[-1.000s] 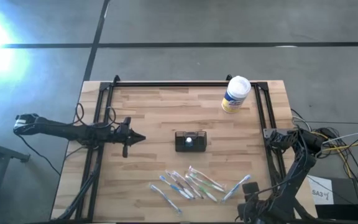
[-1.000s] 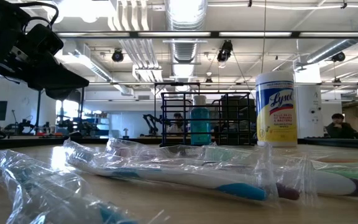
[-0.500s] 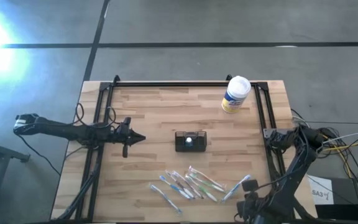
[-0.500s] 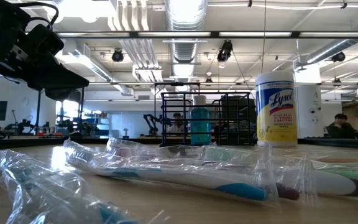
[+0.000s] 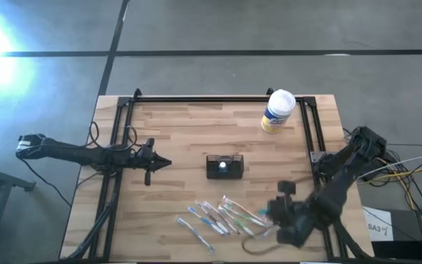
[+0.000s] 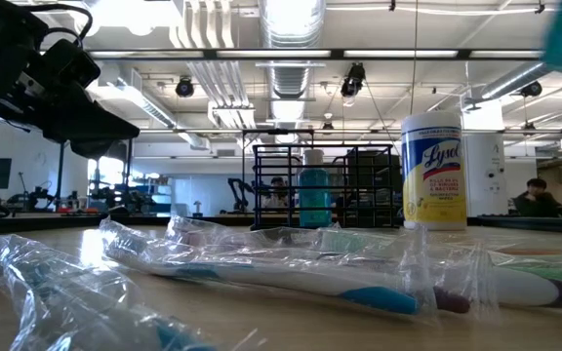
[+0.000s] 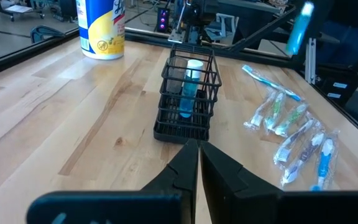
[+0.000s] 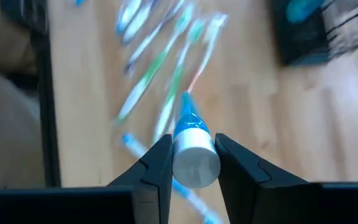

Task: Pick & Place toothbrushing station
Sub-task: Put the blue mouthwash into the black mesh organizer

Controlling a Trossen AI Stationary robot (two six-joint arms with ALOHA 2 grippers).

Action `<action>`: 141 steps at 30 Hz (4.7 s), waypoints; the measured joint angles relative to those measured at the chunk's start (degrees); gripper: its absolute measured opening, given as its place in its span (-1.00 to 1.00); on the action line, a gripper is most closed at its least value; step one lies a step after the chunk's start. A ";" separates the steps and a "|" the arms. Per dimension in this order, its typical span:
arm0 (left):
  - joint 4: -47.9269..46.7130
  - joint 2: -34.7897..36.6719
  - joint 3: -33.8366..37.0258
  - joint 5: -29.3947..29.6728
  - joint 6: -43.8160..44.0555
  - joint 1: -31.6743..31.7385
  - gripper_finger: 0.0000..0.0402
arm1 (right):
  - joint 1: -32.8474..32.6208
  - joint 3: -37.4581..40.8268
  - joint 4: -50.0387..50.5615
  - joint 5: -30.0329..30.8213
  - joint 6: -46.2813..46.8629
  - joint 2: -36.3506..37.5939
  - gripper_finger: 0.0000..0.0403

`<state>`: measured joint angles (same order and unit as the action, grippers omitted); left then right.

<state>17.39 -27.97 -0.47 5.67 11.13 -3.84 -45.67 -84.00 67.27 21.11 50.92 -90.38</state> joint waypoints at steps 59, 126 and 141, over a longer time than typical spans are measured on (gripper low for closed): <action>-3.25 -0.39 0.13 -0.07 -2.16 0.00 -0.88 | 36.39 -45.61 22.71 -13.99 -67.80 -30.61 -0.54; -5.30 -0.41 0.13 -0.06 -2.55 0.00 -0.88 | 42.03 -25.16 8.36 -20.22 -65.93 -30.35 -0.54; -5.71 -0.42 0.13 -0.04 -2.49 0.00 -0.88 | 43.17 -23.16 5.99 -22.96 -63.32 -30.66 -0.54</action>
<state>11.68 -28.38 -0.34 5.63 8.64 -3.84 -2.50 -107.16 73.26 -1.85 -12.40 -121.03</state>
